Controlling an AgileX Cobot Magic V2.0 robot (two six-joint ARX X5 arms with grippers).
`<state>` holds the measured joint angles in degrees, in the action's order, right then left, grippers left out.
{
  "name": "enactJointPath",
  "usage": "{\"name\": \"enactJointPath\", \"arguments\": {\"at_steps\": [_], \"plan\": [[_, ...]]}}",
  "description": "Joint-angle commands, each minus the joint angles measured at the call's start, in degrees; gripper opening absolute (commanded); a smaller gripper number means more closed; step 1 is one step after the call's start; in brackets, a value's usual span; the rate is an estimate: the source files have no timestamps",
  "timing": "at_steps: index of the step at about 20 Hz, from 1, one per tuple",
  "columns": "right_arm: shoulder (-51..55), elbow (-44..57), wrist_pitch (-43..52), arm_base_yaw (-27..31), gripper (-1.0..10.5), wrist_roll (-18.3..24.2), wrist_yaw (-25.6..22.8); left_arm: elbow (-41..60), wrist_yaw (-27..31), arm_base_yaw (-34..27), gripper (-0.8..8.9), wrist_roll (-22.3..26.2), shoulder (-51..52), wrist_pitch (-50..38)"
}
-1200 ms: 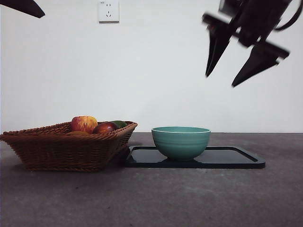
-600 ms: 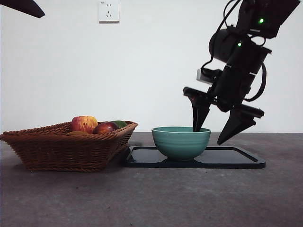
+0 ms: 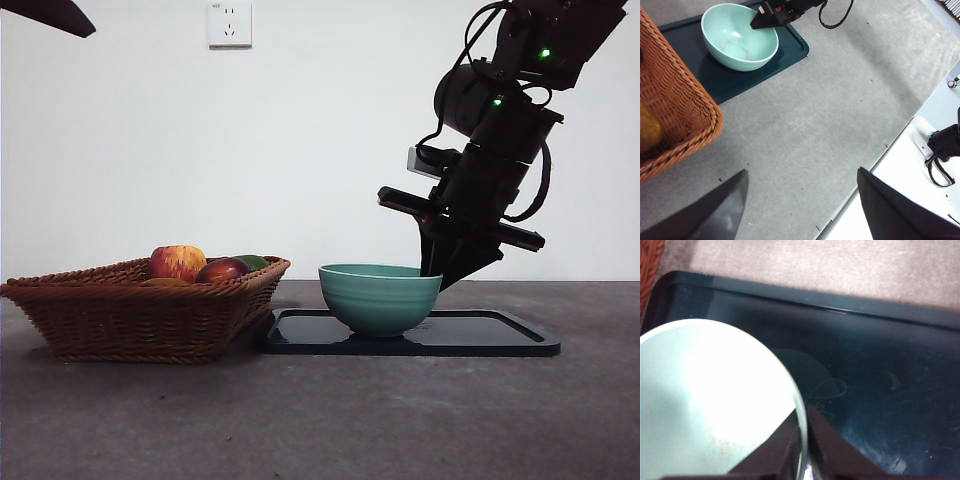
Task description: Pick up the wifruite, put it on the bowl, pick up the plate, put it on desk
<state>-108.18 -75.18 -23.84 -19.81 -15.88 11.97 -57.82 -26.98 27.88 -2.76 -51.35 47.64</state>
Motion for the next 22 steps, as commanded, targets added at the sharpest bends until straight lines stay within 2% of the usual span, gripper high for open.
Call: {"name": "enactJointPath", "arguments": {"at_steps": [1,4,8,11,14,18,22], "plan": [[0.4,-1.4,0.7,-0.3,0.1,0.5,0.0,-0.7,-0.2,0.3,3.44,0.9,-0.3,-0.7],[3.8,-1.4,0.0,-0.3,0.1,0.9,0.1,-0.7,-0.2,0.3,3.44,0.9,-0.3,-0.7],[12.6,-1.4,-6.5,-1.2,0.1,2.0,0.3,-0.7,-0.2,0.3,3.44,1.2,-0.3,-0.9],[21.4,-1.4,-14.2,-3.4,0.1,4.7,0.1,-0.7,-0.2,0.3,3.44,1.2,-0.3,-0.6],[28.5,-0.2,-19.0,-6.9,0.1,5.0,0.0,-0.7,-0.2,0.3,3.44,1.2,-0.3,0.0],[36.9,8.3,-18.3,-12.8,0.1,4.8,-2.8,-0.7,-0.2,0.3,3.44,1.3,-0.3,1.2],[40.1,18.4,-13.5,-16.0,0.1,3.2,-3.9,-0.7,-0.2,0.3,3.44,1.2,-0.3,1.2]]}}
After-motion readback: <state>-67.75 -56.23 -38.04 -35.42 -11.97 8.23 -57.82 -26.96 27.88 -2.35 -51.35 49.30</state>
